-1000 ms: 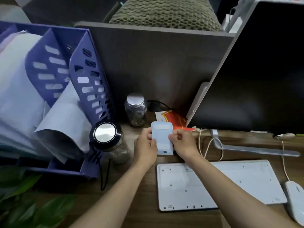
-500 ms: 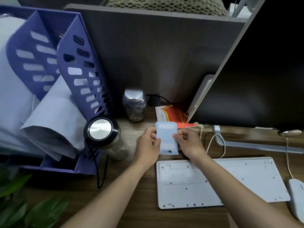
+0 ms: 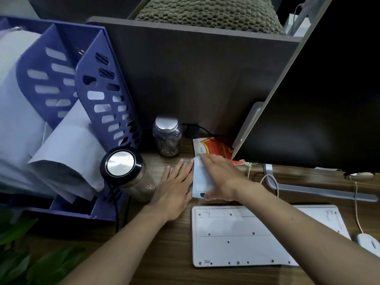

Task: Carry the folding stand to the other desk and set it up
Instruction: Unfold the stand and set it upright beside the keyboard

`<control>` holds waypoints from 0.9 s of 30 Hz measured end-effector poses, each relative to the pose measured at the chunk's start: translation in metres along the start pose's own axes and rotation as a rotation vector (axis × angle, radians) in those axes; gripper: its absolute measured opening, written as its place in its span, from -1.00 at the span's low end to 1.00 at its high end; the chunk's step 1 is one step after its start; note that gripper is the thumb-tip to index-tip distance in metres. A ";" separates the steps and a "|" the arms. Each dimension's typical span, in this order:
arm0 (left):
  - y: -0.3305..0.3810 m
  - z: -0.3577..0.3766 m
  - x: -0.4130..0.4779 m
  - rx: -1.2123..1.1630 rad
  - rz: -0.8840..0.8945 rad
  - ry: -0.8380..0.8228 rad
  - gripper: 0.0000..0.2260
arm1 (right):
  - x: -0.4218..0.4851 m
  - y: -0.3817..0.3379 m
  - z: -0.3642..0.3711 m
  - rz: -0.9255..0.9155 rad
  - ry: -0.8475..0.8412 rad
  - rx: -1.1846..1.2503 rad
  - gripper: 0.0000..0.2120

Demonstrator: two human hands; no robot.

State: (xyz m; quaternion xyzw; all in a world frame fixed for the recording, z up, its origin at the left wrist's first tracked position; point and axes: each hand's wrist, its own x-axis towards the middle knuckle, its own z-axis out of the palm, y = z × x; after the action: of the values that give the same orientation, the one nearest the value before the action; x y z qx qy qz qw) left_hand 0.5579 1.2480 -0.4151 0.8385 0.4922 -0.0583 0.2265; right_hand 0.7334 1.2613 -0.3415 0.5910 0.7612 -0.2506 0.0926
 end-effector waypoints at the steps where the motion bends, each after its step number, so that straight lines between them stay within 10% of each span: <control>1: -0.002 0.001 0.002 0.022 0.013 0.000 -0.38 | 0.004 -0.001 0.000 -0.005 -0.005 -0.042 0.11; 27: 0.014 -0.007 0.015 0.075 -0.074 -0.081 -0.34 | -0.002 -0.027 -0.039 0.004 0.331 -0.360 -0.12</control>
State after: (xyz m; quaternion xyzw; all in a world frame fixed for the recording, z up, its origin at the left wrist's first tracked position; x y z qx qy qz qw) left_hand 0.5766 1.2572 -0.4089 0.8246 0.5107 -0.1187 0.2124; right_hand 0.7146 1.2741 -0.2996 0.5994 0.7972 -0.0107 0.0708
